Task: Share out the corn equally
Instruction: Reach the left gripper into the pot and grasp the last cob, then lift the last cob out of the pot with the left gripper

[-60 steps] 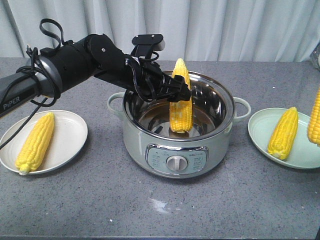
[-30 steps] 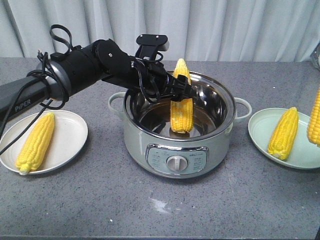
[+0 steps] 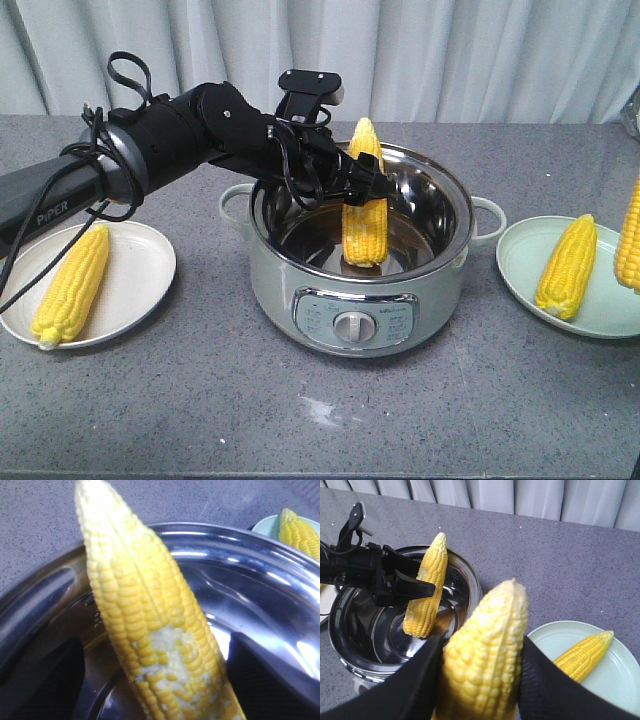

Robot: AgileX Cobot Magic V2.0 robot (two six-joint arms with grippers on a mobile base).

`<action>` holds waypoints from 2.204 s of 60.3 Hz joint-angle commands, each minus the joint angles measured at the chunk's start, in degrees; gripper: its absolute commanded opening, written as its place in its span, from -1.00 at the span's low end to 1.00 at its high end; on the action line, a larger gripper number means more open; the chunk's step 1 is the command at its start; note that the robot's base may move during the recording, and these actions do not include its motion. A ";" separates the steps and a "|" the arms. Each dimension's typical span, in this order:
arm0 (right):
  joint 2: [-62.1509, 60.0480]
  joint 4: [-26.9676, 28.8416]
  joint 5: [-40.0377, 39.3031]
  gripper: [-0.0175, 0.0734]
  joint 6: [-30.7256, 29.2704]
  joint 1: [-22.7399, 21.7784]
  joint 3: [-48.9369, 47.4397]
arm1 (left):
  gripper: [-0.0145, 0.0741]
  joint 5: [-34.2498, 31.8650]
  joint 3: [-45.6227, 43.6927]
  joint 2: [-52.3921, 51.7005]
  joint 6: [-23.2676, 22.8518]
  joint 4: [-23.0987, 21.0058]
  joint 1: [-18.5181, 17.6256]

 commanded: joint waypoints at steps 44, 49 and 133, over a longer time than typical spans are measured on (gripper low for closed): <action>-0.97 2.39 -2.71 -0.35 -0.17 -0.42 -1.34 | -0.53 4.84 -0.64 -4.90 1.41 -4.39 -2.14; -0.97 2.39 -2.71 -0.35 -0.17 -0.42 -1.34 | -0.53 4.78 -0.64 -7.43 1.41 -4.01 -1.84; -0.97 2.39 -2.07 -0.35 -0.30 -0.42 -1.34 | -0.52 23.24 -0.59 -35.64 -6.24 4.92 19.66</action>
